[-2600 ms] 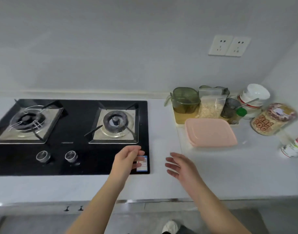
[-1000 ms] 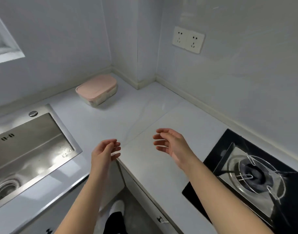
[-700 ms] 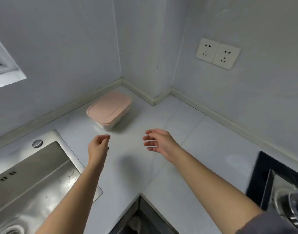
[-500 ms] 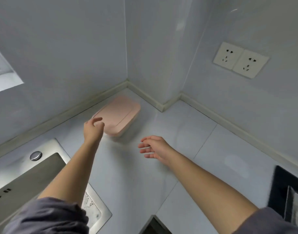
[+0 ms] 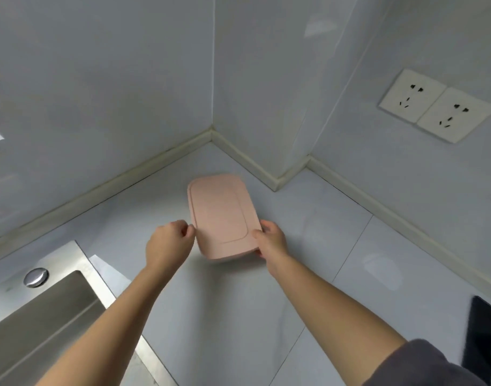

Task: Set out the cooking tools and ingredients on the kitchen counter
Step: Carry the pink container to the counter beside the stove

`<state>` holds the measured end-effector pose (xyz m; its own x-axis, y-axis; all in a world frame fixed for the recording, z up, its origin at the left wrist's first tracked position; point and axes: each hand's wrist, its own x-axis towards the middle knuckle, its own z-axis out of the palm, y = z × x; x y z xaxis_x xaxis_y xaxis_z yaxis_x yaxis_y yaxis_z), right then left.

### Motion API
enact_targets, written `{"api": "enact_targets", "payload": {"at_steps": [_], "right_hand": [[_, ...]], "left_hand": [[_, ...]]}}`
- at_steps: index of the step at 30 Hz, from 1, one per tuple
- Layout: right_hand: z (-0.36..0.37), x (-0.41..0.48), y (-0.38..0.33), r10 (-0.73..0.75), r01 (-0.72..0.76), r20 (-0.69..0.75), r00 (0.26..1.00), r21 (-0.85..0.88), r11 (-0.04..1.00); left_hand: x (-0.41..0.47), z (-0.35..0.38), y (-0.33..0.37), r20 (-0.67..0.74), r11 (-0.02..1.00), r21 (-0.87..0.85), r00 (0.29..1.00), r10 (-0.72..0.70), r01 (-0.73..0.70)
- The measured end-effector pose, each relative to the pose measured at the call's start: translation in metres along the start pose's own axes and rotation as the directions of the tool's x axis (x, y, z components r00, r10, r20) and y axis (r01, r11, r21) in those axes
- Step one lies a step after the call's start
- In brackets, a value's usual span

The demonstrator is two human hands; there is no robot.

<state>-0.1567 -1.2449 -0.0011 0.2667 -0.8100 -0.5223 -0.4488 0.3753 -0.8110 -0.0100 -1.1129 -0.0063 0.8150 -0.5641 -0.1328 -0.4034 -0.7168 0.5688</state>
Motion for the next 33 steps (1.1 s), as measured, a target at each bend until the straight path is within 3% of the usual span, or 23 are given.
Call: {"api": "enact_targets", "payload": {"at_steps": [3,6,9,12,15,17,18,20,24,26,33], "right_hand": [[-0.015,0.006,0.008,0.119,-0.119,0.062,0.991,-0.007,0.993],[-0.012,0.002,0.013,0.201,-0.208,0.126,0.972,0.049,0.977],[-0.006,-0.009,0.015,0.248,-0.278,0.187,0.951,0.155,0.948],[-0.011,-0.019,0.024,0.304,-0.352,0.211,0.929,0.249,0.902],[-0.026,-0.022,0.040,0.312,-0.327,0.099,0.945,0.285,0.901],[-0.040,-0.023,0.050,0.270,-0.252,-0.017,0.963,0.307,0.918],[-0.046,-0.024,0.055,0.247,-0.219,-0.052,0.968,0.314,0.924],[-0.053,-0.029,0.061,0.215,-0.192,-0.040,0.976,0.311,0.931],[-0.054,-0.048,0.065,0.162,-0.153,0.000,0.987,0.334,0.930],[-0.060,-0.055,0.065,0.145,-0.135,-0.001,0.989,0.354,0.925],[-0.110,-0.079,0.061,0.003,-0.085,0.150,0.989,0.545,0.834]], "left_hand": [[0.032,0.000,0.023,-0.113,0.991,-0.050,0.987,0.118,-0.124],[0.084,0.006,0.041,0.105,0.981,-0.020,0.975,0.195,-0.194],[0.104,0.015,0.048,0.270,0.989,0.030,0.954,0.133,-0.146],[0.088,0.013,0.043,0.220,0.995,0.066,0.973,0.065,-0.081],[0.053,0.007,0.030,0.122,0.975,0.221,0.991,-0.061,0.033],[0.030,0.004,0.011,0.143,0.963,0.266,0.986,-0.087,0.046],[0.019,0.005,0.001,0.203,0.981,0.184,0.974,-0.103,0.065],[-0.004,0.011,-0.012,0.375,0.969,-0.158,0.919,-0.121,0.192],[-0.043,0.028,-0.012,0.408,0.753,-0.585,0.912,-0.047,0.301],[-0.053,0.023,-0.007,0.449,0.657,-0.675,0.894,0.004,0.336],[-0.079,0.014,0.026,0.489,0.545,-0.740,0.872,0.032,0.395]]}}
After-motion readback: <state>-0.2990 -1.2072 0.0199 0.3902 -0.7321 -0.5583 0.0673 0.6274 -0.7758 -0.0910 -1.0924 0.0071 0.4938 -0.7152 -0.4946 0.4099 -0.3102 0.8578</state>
